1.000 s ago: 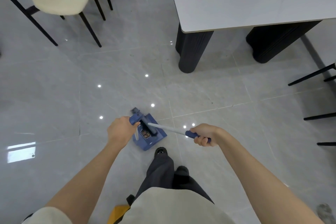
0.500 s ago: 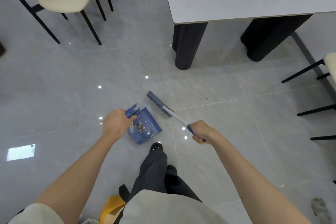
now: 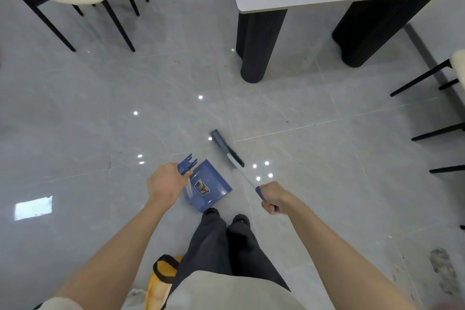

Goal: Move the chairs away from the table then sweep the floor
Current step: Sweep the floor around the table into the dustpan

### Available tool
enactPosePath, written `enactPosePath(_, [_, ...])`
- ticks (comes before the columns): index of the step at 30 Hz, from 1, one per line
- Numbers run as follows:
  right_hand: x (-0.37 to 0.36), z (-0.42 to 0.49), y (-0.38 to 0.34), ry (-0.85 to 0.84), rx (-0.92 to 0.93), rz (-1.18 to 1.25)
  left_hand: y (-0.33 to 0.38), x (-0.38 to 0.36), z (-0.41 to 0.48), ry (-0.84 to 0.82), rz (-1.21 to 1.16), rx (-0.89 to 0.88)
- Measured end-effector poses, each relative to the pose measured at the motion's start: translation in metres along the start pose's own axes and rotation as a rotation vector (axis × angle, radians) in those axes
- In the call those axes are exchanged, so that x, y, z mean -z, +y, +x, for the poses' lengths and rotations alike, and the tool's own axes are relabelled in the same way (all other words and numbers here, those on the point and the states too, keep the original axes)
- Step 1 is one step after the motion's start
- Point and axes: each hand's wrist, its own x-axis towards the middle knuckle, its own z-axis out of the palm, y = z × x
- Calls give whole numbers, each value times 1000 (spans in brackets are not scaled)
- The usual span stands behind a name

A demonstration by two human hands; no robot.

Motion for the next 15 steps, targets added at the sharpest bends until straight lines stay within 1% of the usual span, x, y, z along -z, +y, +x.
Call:
enactPosePath(4, [-2,-19,-15,-171,-98,-26,0,0,-2,15,17,-17])
enactPosePath(7, [6,-34,-27,-194,-115,-38,-3,4,-2,26,-17,-26])
enactPosePath(10, [8,-48,-36,-124,-71,-71,-13,10,-4,6,-21,-9])
enactPosePath(12, [7,-48,-37,-61,-18,-128,-20,11,-7,7,-65,26])
enactPosePath(15, [0,-43,-40,56,111,-192,-35,15,-13,22,-132,68])
